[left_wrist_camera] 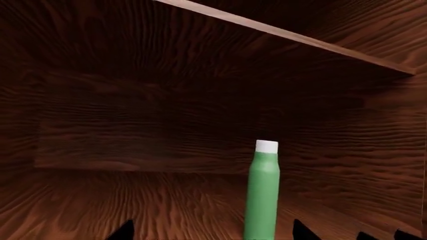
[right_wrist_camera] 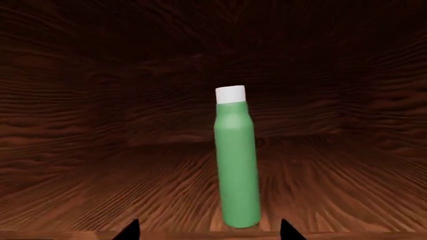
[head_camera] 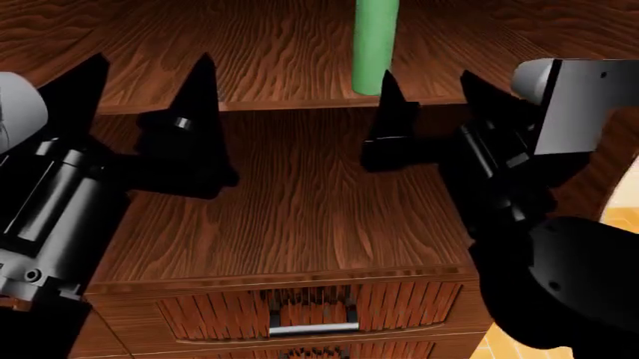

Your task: Pick the water bottle from the counter and place it in the cabinet.

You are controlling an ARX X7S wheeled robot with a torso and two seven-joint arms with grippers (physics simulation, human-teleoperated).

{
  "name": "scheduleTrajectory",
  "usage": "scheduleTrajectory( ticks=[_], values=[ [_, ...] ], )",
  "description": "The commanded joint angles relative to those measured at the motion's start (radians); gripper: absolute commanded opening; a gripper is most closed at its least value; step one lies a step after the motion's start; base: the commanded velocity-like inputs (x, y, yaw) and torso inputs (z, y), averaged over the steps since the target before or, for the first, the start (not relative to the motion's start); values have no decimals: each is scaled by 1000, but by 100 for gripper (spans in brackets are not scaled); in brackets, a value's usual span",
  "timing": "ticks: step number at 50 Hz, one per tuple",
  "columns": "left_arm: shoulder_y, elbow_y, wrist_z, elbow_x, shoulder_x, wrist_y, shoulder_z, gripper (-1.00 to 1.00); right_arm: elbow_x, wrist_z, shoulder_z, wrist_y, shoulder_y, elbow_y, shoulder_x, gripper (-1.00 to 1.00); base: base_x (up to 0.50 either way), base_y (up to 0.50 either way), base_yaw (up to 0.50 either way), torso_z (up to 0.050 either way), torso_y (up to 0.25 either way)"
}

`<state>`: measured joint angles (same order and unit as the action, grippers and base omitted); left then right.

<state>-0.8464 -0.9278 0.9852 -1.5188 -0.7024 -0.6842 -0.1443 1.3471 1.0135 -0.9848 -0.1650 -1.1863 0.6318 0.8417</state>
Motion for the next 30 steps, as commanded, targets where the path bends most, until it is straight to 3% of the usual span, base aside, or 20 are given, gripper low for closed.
scheduleTrajectory(
  ticks=[1,30],
  values=[
    [32,3,6,-1,-21,14,21,100,-41,63,-13,-23,29,97,61,100,0,0,0,0,0],
    [111,-27,18,4,-36,42,40,100,-53,99,0,-15,44,128,82,100,0,0,0,0,0]
  ],
)
